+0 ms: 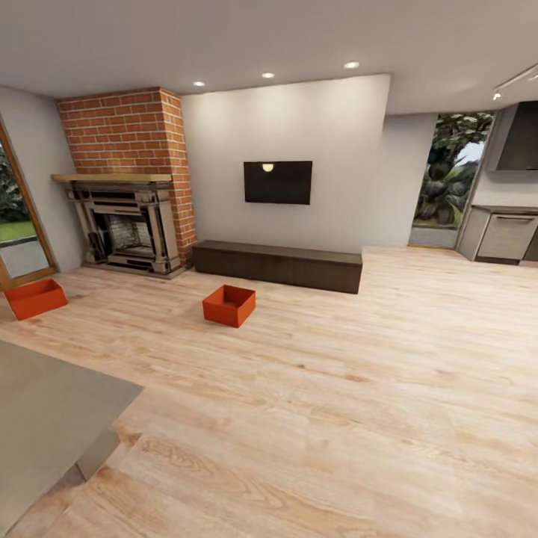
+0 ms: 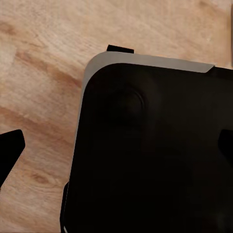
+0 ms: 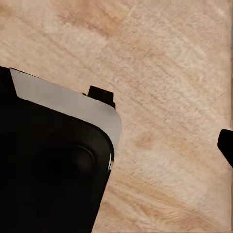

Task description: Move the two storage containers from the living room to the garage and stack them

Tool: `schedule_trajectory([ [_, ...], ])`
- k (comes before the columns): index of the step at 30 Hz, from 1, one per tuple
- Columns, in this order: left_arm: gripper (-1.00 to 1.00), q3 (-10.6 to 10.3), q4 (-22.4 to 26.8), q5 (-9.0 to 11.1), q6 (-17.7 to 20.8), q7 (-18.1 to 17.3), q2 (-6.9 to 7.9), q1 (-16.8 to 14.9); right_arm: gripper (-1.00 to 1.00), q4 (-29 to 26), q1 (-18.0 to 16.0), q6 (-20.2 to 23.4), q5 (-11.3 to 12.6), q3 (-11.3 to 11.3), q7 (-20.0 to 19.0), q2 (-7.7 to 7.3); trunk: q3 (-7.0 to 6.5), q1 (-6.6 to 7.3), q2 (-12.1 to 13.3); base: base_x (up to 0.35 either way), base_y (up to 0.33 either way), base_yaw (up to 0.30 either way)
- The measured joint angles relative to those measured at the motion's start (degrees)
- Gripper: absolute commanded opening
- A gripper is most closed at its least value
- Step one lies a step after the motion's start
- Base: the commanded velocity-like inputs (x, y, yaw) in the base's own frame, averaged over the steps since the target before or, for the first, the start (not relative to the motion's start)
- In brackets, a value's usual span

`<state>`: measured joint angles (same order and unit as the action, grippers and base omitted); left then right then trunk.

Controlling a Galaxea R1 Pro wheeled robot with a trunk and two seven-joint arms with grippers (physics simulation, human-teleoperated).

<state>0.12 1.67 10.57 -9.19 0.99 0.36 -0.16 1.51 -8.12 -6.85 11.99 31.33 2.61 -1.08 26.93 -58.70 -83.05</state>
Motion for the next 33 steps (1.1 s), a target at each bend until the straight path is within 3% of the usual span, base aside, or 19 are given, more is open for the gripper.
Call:
schedule_trajectory([
  [33,1.00,0.00,0.00,0.00,-0.06,0.00,0.00,0.00,1.00,0.00,0.00,-0.01,-0.01,0.00,0.00,0.00,0.00,0.00,0.00,0.312,0.000,0.000],
])
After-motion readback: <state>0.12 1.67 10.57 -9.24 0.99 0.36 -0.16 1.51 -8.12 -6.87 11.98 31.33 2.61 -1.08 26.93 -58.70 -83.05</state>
